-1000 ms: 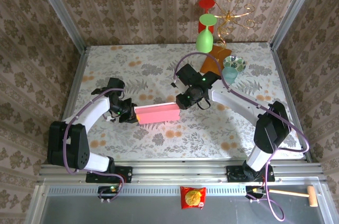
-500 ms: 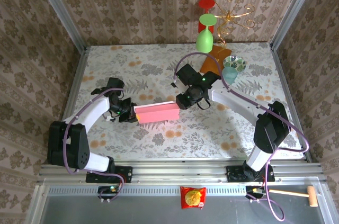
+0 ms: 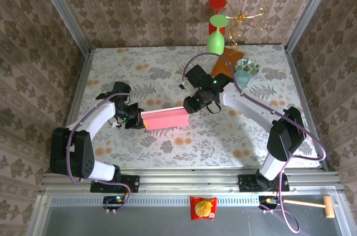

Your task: Fold the paper box

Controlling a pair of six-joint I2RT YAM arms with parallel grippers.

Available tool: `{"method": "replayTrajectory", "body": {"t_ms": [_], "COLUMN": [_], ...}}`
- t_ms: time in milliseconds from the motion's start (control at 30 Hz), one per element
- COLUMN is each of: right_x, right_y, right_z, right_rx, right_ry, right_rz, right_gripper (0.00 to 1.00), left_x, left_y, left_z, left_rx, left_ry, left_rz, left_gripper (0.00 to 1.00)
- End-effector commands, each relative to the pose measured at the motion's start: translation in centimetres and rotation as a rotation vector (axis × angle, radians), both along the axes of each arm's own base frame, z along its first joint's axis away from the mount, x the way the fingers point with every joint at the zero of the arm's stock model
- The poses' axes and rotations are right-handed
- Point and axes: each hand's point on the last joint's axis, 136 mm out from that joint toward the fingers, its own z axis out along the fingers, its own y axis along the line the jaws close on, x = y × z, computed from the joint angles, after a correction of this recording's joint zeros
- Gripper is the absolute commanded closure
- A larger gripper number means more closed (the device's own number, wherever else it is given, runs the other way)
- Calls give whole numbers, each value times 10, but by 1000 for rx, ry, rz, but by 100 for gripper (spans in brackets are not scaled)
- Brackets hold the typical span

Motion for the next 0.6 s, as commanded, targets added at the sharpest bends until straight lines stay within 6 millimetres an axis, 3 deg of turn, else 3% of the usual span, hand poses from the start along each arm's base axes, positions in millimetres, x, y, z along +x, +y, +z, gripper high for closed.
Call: {"method": "replayTrajectory", "body": {"t_ms": [0,233,567], "right_x": [-2,1,4], "right_y": [4,2,6], "right_z": [-2,-9,-5], "right_rx": [-7,-25,-3], "right_ry": [26,30,23], "right_rz": [13,10,-6], "right_gripper": [72,73,92], "left_x": [0,1,1], "left_y": [11,11,11], "left_z": [-7,-6,-7], "left_rx": [57,56,56], "left_ry": [35,30,34], "left_rz": [33,30,30], "left_gripper": [100,100,100]}}
